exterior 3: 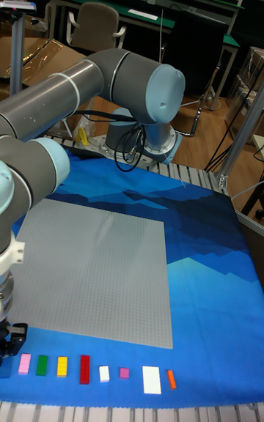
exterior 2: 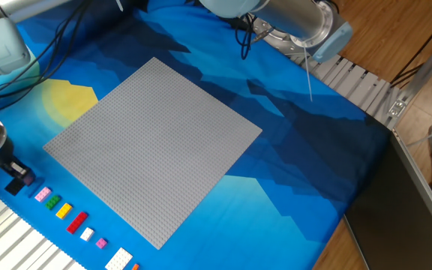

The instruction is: Stack small Lego blocks one on top of the other

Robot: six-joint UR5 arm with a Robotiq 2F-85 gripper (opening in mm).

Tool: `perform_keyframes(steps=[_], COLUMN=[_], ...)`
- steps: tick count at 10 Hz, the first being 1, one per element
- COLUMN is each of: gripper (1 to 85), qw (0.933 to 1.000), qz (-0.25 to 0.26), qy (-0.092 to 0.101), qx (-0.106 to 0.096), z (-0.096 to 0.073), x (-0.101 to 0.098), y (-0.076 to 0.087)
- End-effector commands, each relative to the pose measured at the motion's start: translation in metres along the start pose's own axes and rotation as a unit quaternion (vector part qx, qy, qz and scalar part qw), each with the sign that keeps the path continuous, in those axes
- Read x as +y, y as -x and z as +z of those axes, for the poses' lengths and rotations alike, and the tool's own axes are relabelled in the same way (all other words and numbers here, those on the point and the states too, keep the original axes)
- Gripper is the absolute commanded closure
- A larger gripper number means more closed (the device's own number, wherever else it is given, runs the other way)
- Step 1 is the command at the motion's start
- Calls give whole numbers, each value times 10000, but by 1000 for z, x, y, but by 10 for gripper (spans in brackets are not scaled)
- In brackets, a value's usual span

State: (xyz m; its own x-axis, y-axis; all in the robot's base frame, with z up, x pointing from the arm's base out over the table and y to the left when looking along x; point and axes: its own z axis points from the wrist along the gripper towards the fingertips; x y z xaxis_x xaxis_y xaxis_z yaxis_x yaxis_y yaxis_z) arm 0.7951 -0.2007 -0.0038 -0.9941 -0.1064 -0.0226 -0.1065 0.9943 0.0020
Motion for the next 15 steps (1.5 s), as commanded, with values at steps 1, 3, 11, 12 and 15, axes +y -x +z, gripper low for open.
perform_keyframes(steps=[1,3,11,12,15], gripper=[360,360,373,373,373], qw=[10000,10000,10000,10000,10000], qz=[7,0,-15,-23,-77], qy=[2,34,17,17,16], qx=[-28,-24,40,40,25], z=[2,3,-2,-2,-1], x=[-2,-1,0,-1,-3], y=[5,4,-2,-2,0])
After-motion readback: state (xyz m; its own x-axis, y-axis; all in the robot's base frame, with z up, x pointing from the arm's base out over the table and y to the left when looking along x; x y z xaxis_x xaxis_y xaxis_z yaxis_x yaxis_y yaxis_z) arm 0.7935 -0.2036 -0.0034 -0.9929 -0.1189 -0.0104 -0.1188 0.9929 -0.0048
